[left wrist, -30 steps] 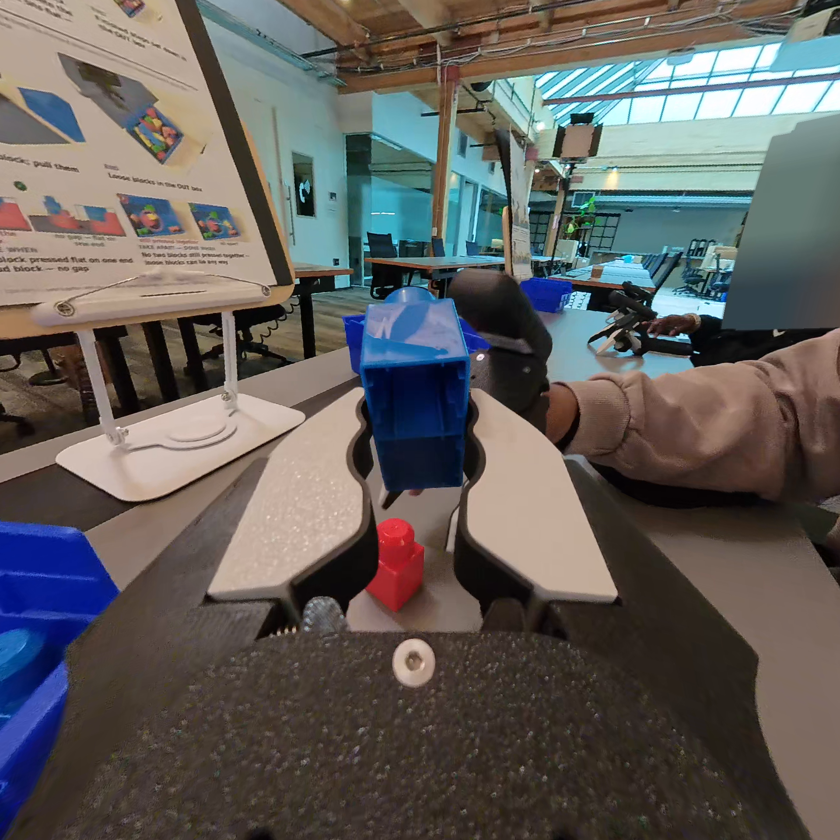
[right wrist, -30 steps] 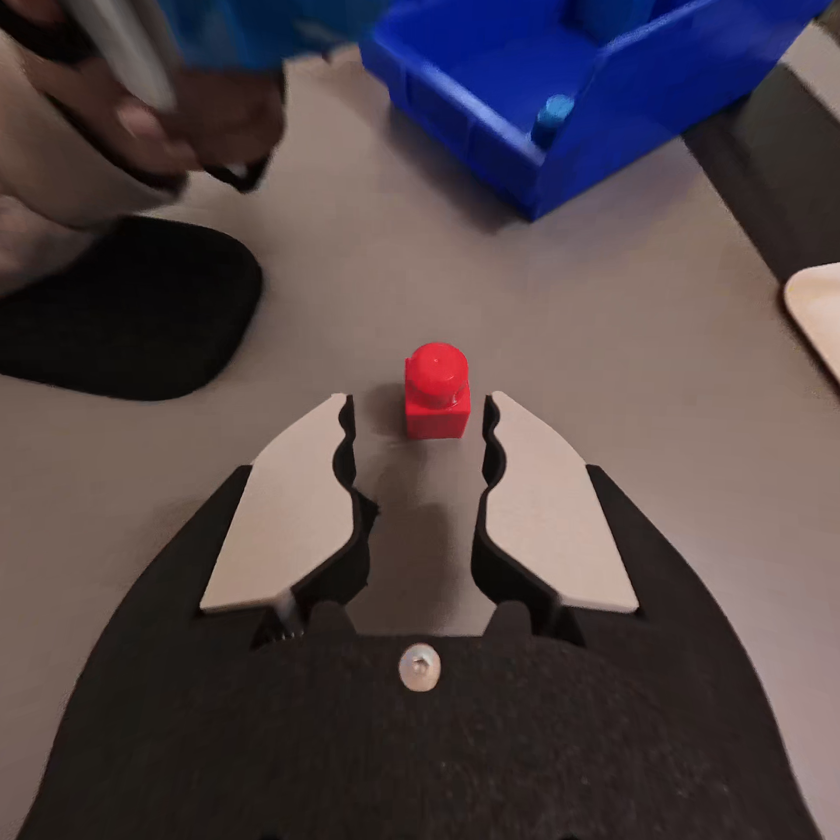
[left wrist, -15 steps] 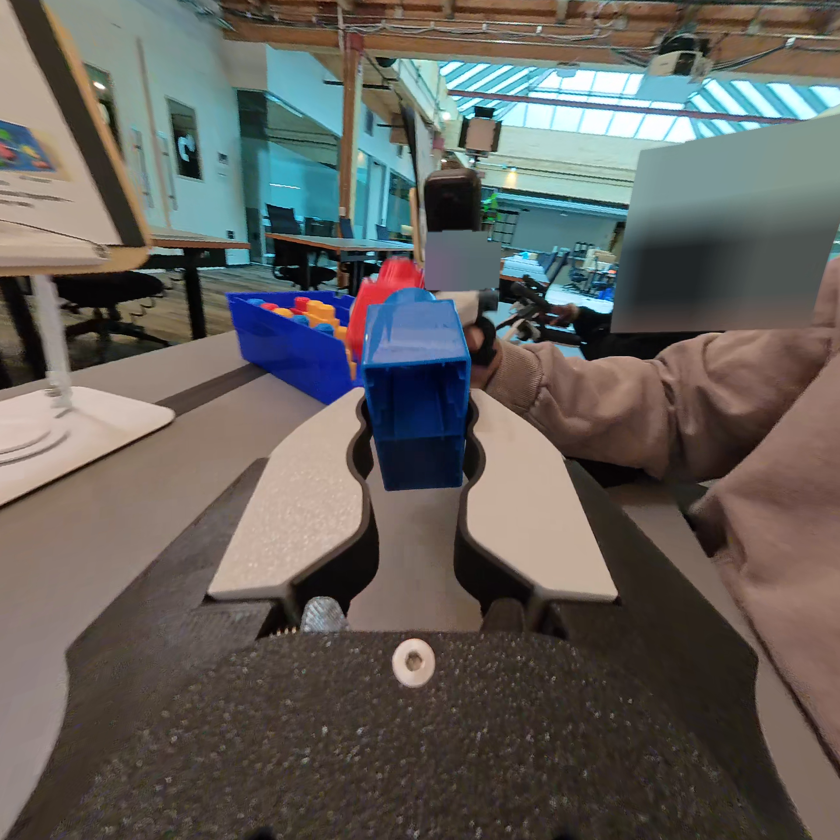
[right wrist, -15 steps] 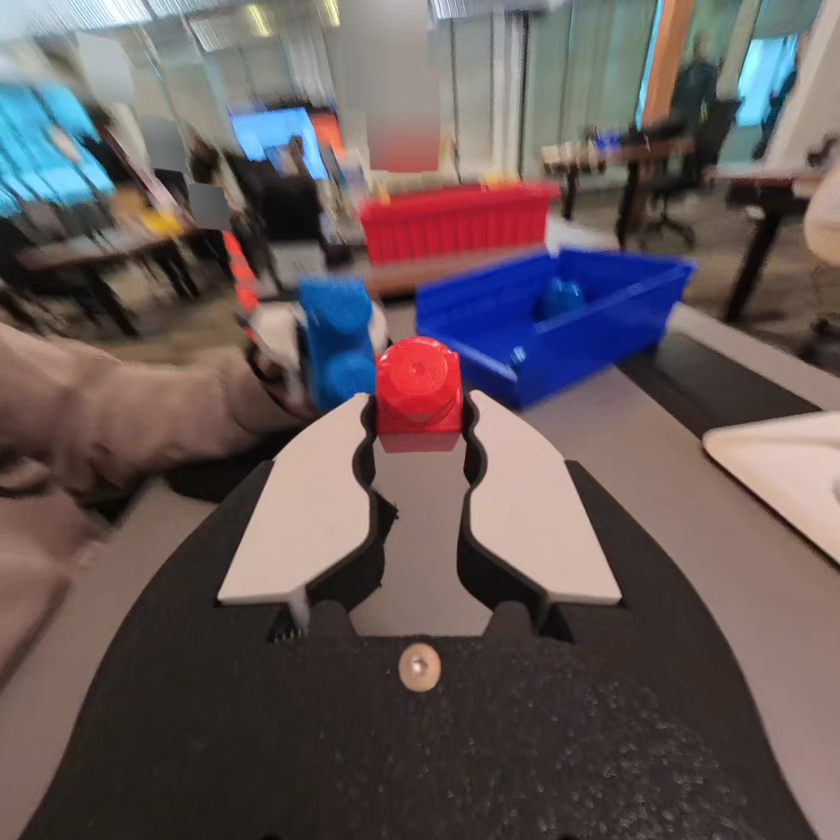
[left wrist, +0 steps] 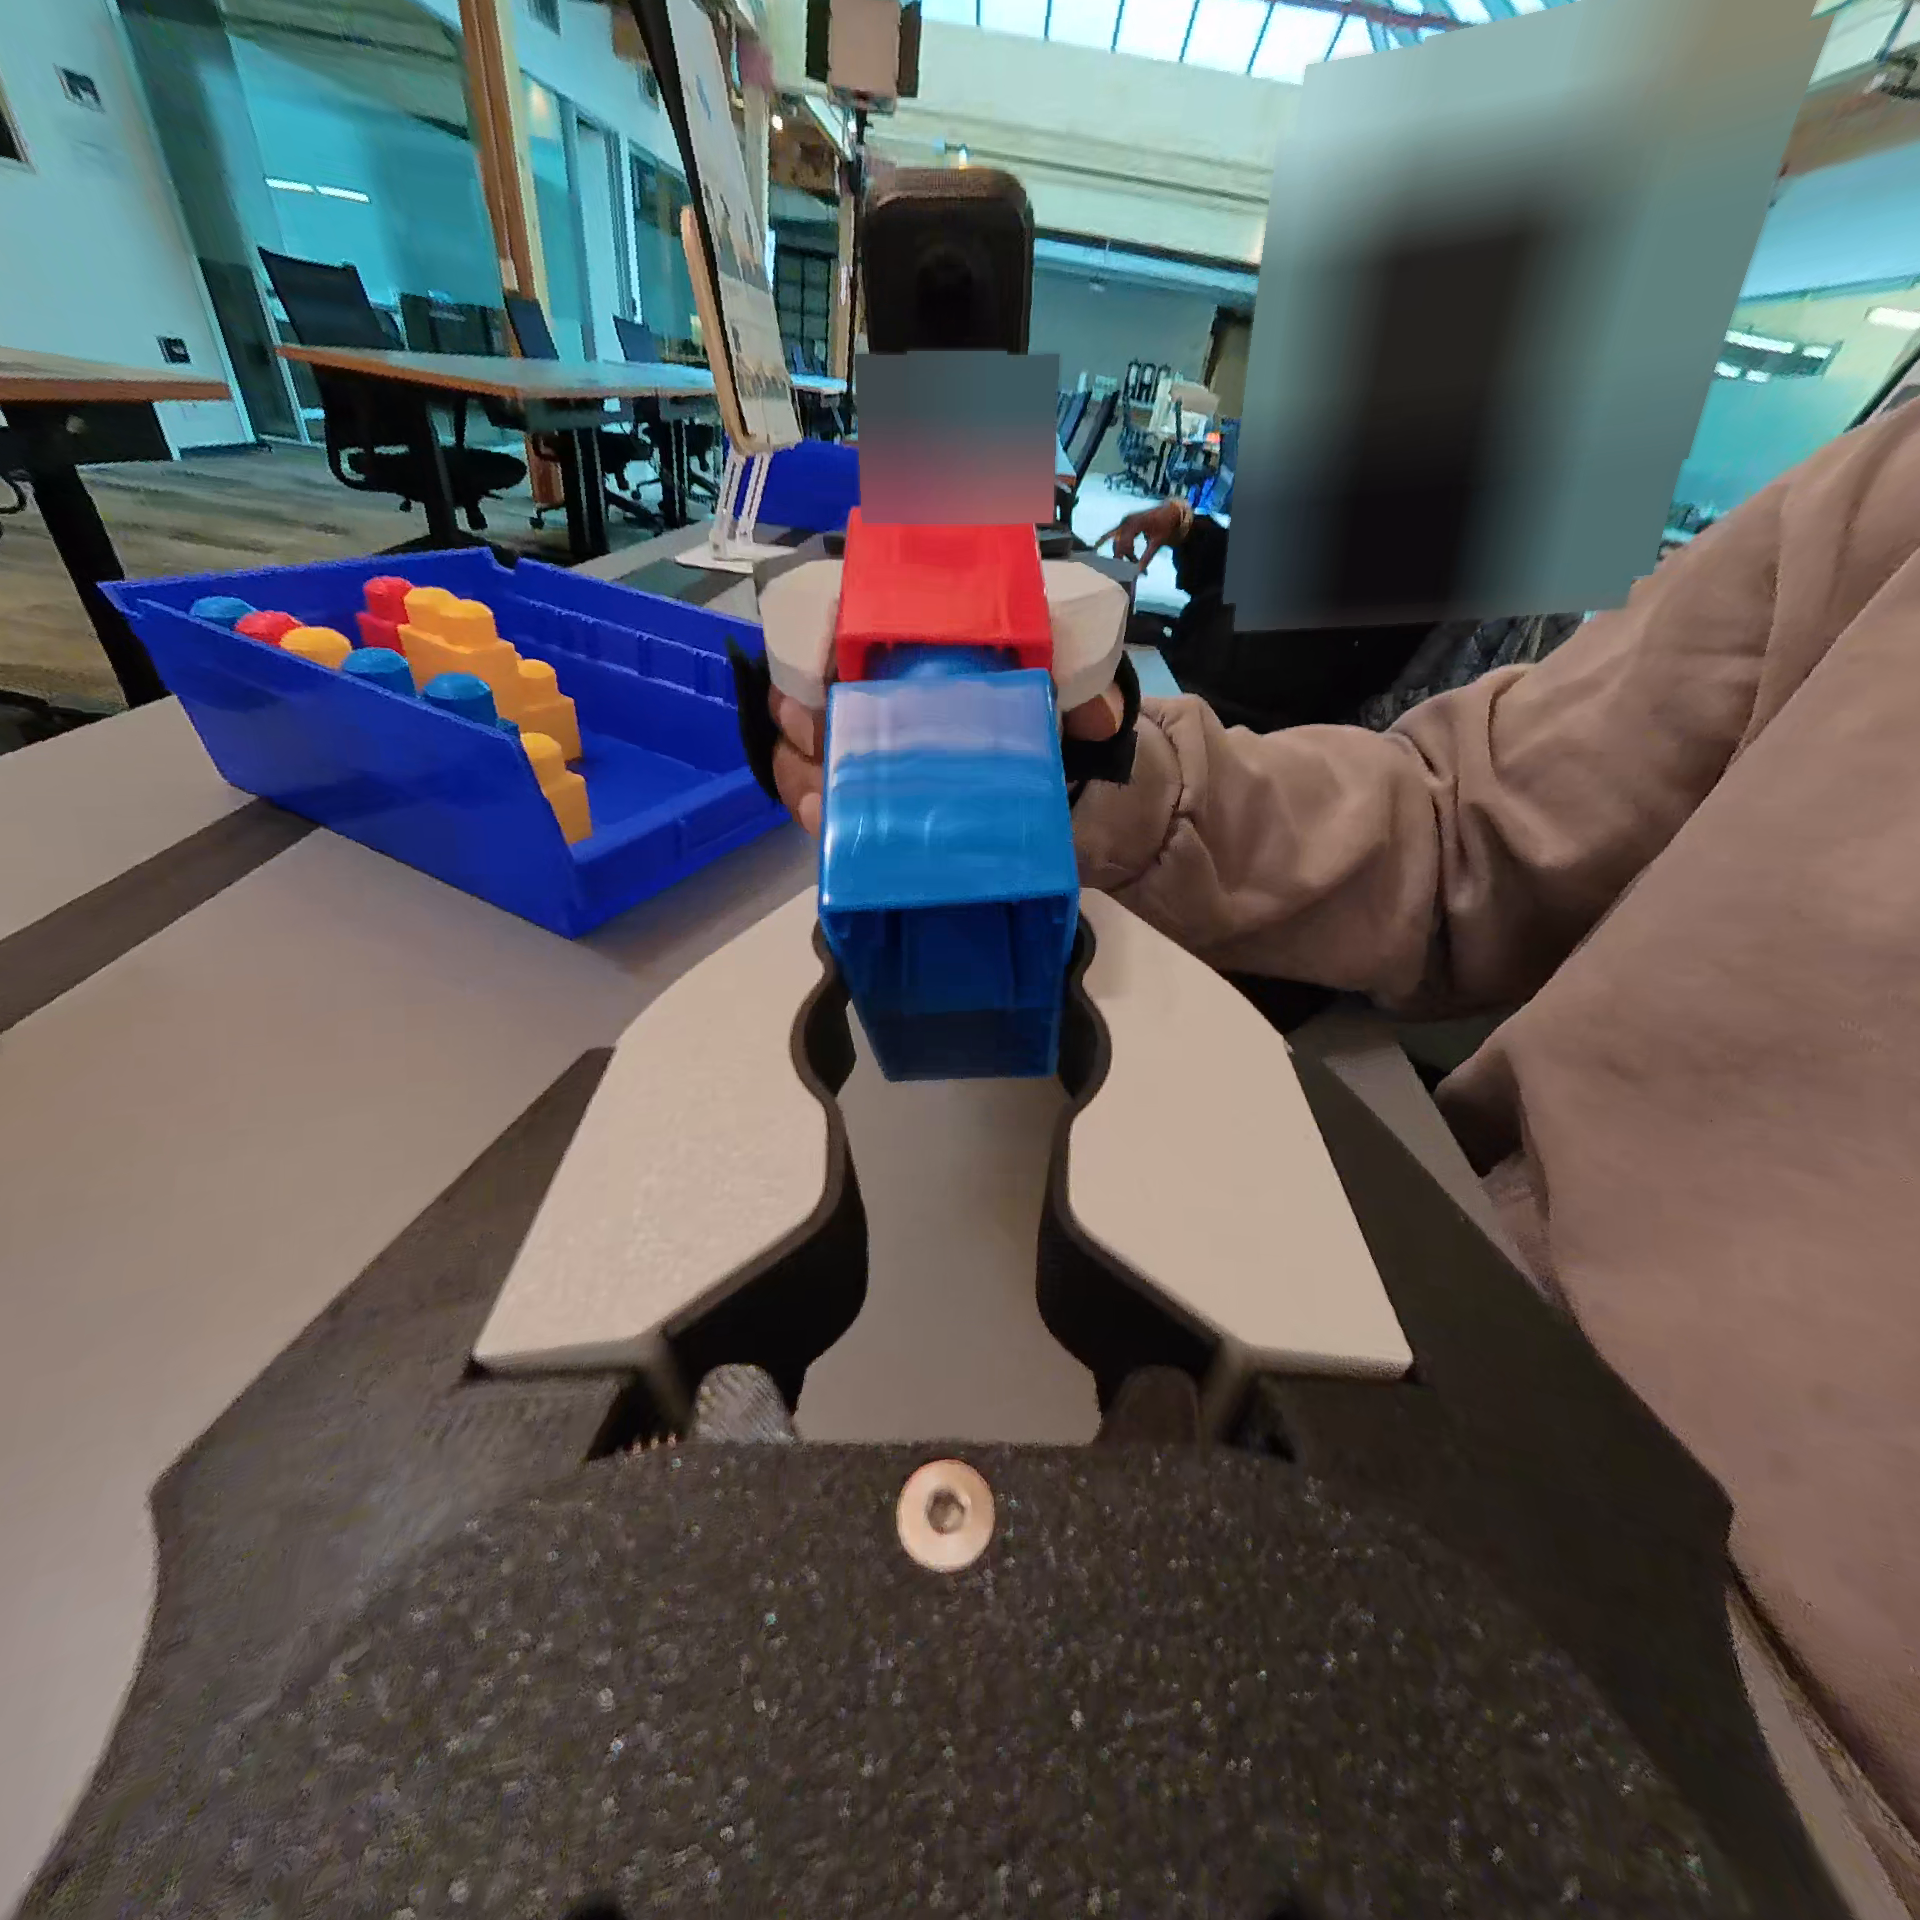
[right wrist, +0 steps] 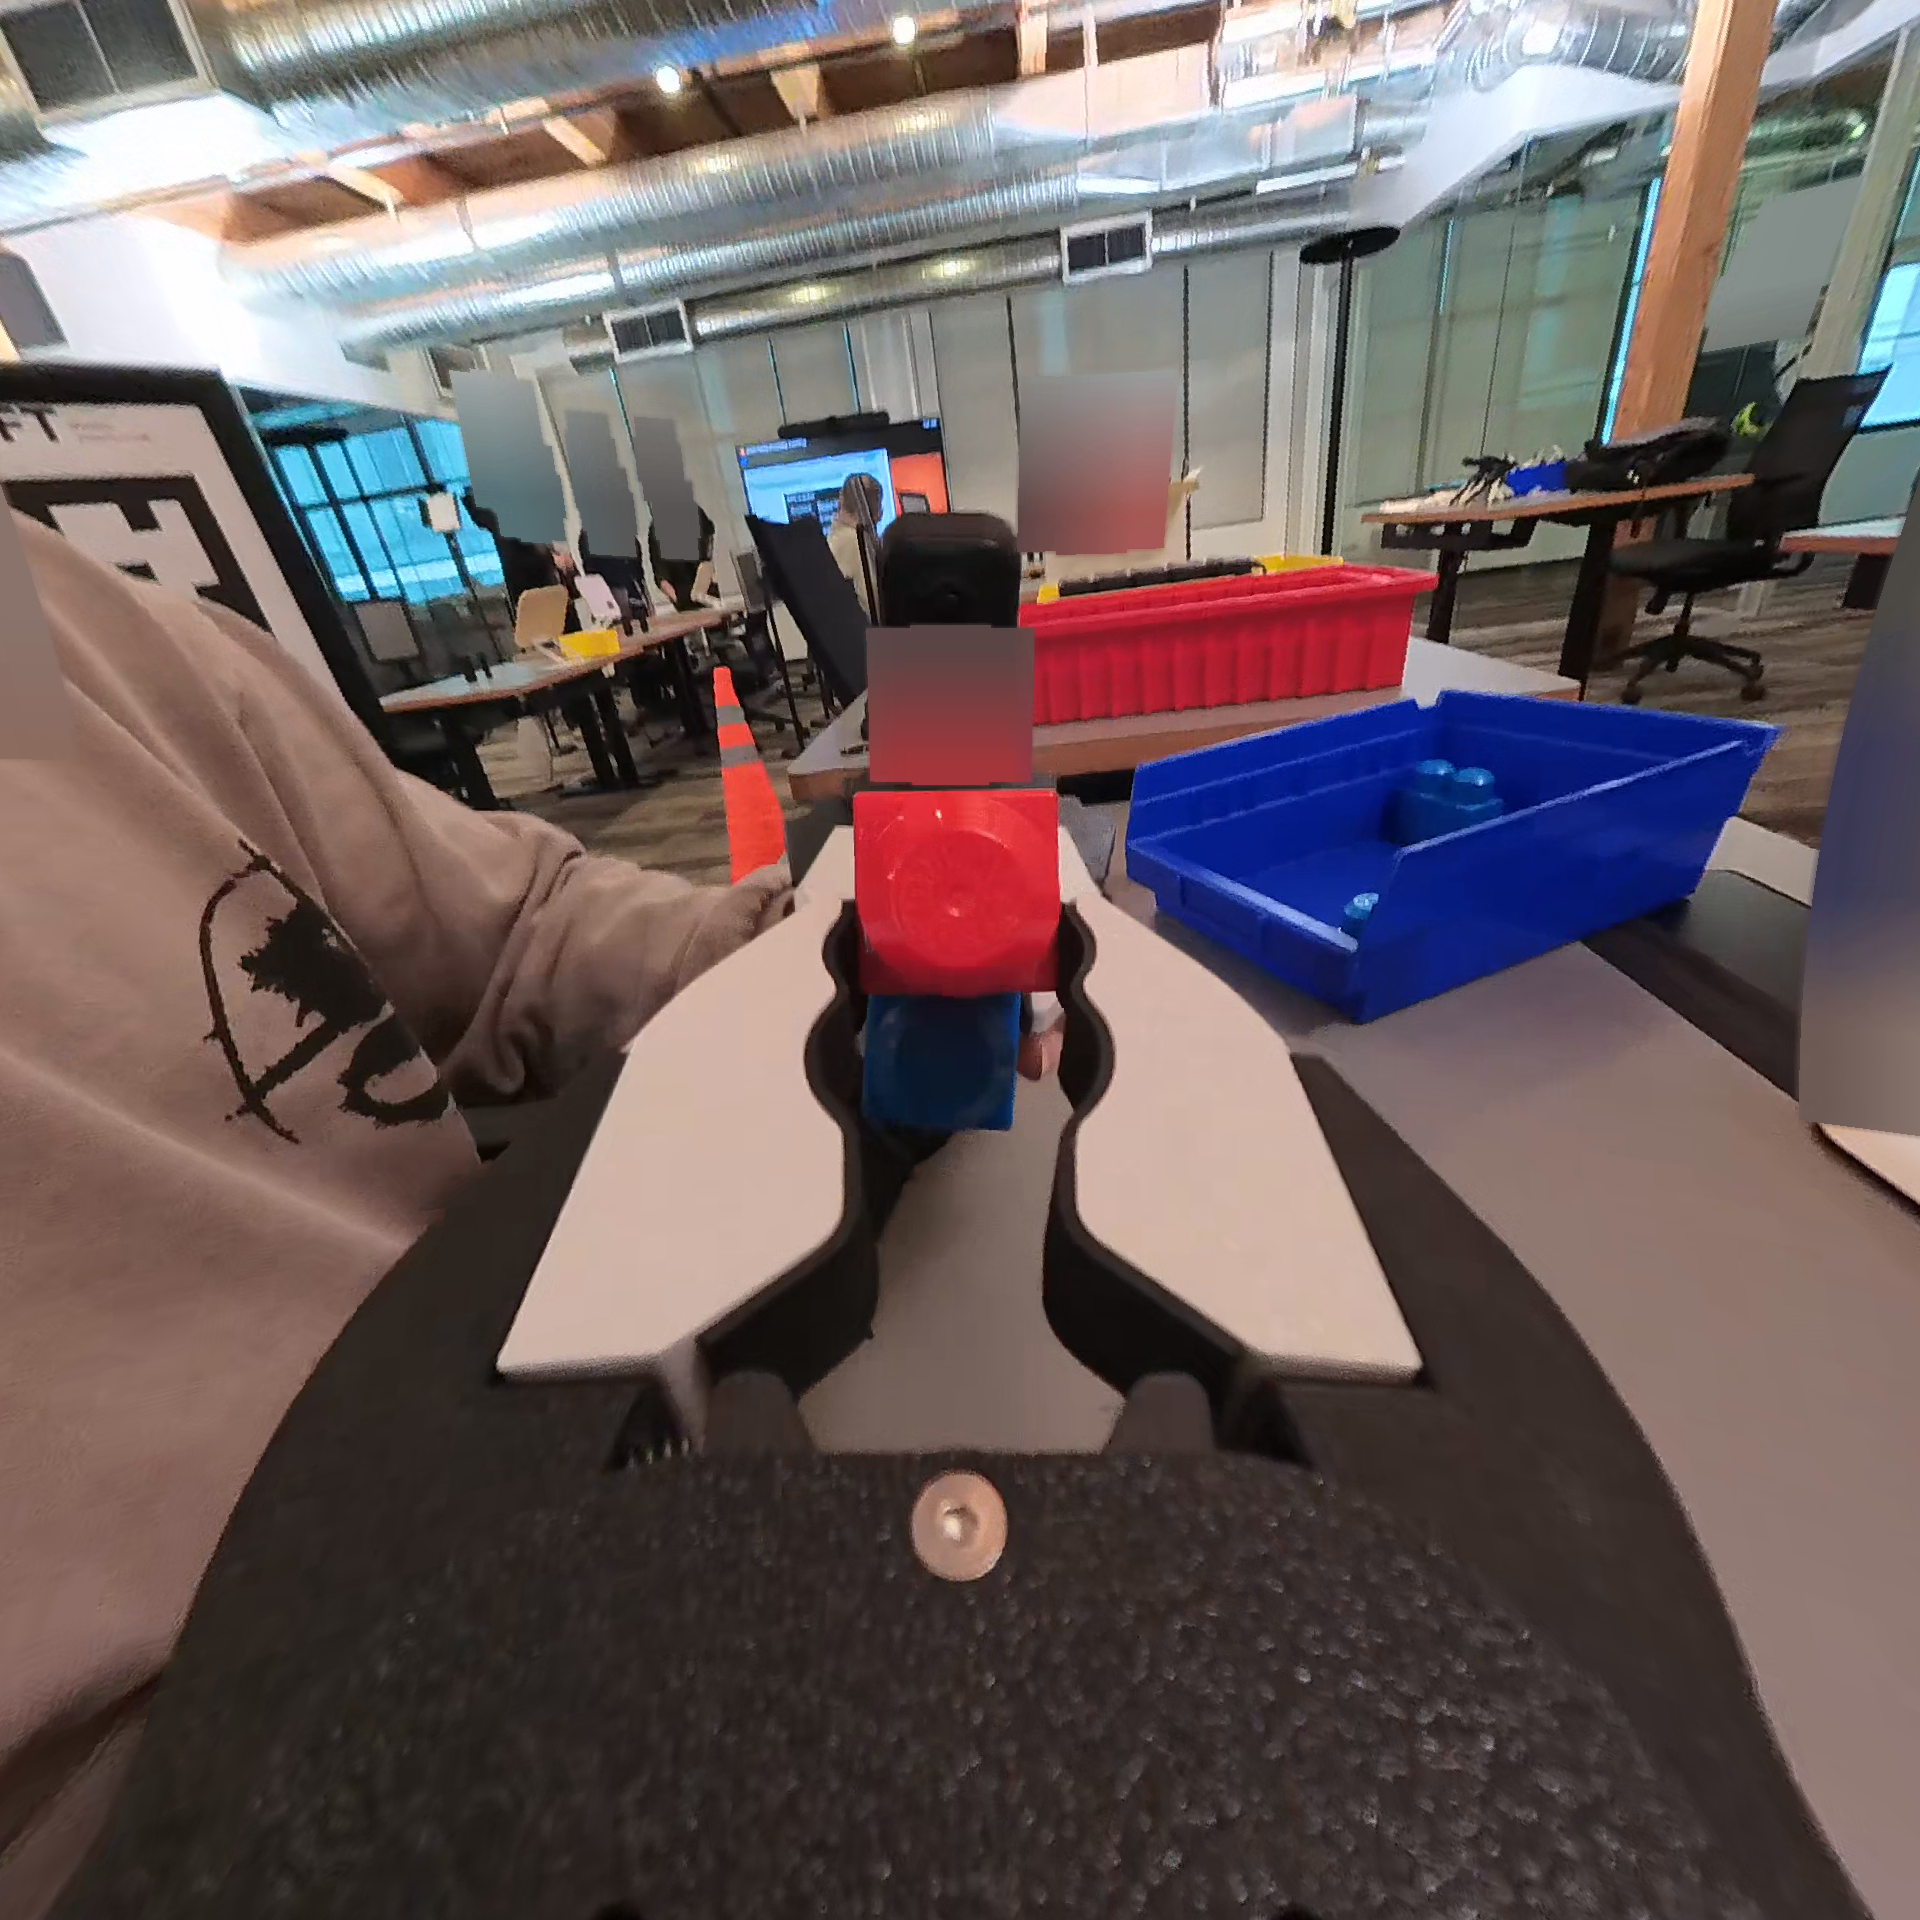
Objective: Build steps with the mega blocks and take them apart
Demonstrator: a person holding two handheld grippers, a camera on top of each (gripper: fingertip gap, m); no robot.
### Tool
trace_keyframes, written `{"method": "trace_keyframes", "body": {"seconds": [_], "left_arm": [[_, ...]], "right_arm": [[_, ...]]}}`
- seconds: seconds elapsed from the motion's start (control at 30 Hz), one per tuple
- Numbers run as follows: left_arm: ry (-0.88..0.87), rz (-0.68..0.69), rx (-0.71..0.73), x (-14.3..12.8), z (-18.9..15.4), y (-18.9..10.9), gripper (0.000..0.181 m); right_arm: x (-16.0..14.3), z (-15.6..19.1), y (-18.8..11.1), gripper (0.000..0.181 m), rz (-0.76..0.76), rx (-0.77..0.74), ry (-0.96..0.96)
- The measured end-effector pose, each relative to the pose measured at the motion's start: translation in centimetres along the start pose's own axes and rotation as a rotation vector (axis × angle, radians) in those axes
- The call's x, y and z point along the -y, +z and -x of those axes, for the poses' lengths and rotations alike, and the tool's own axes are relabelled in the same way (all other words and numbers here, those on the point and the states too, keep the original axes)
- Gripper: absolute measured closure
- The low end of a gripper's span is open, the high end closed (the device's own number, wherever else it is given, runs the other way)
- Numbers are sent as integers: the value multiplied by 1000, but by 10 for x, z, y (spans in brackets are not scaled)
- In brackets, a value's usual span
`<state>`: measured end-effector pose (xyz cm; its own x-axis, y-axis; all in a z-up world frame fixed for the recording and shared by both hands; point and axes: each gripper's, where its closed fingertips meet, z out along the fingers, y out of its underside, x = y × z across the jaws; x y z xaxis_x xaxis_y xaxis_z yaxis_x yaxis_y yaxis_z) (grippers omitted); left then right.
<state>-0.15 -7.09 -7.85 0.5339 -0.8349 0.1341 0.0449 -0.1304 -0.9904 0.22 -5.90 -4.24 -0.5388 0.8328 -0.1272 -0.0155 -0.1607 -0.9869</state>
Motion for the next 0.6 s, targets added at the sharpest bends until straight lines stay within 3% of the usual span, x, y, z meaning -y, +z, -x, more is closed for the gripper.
{"method": "trace_keyframes", "body": {"seconds": [0.6], "left_arm": [[139,542,-36,-83,11,3,144]], "right_arm": [[-111,-8,-25,146,611,8,-39]]}}
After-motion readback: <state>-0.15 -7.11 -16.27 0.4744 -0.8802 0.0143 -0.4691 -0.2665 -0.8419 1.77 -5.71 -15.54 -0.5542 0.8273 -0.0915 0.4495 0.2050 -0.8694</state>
